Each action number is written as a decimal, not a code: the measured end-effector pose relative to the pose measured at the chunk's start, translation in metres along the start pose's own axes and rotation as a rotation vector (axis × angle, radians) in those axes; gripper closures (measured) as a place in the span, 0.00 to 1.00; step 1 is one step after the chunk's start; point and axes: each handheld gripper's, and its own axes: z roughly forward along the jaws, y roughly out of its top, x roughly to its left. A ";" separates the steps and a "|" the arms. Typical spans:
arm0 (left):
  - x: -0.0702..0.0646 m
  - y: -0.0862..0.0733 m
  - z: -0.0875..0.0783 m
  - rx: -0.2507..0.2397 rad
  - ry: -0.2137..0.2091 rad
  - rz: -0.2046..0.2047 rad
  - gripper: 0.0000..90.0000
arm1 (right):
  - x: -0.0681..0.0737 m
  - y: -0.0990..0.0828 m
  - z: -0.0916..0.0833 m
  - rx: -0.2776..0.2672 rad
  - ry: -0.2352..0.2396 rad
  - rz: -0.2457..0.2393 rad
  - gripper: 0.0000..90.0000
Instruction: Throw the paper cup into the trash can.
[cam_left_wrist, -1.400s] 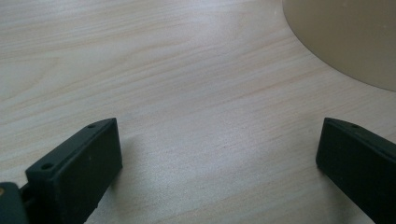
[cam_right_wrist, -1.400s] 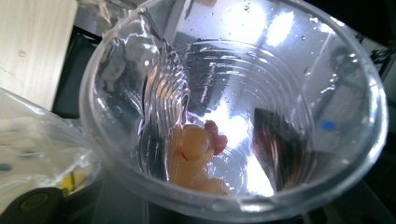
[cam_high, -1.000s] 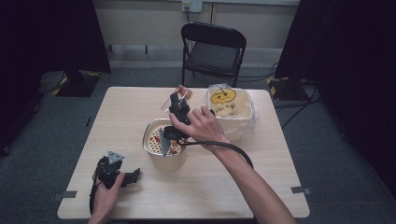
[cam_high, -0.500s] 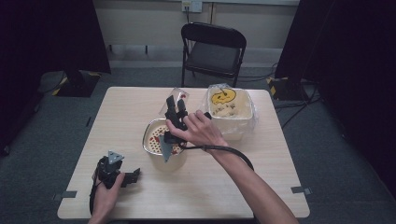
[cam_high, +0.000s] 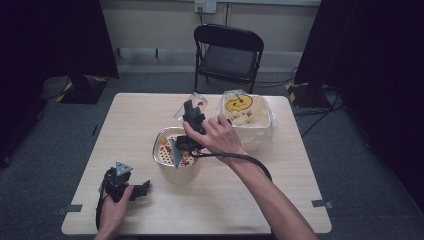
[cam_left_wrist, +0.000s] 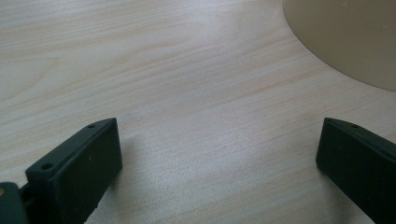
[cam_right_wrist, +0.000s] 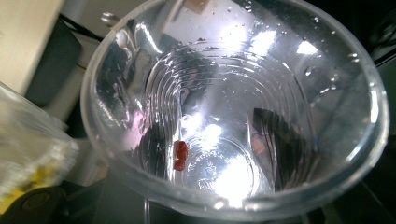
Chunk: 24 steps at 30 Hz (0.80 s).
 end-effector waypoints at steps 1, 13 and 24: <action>0.000 0.000 0.000 0.000 0.000 0.000 0.00 | -0.002 -0.005 0.000 -0.020 0.029 0.094 0.58; 0.000 0.000 0.000 0.000 0.000 0.000 0.00 | -0.026 -0.041 0.011 -0.098 0.338 0.707 0.57; 0.000 0.000 0.000 0.000 0.000 0.000 0.00 | -0.044 -0.099 0.031 -0.190 0.667 1.382 0.57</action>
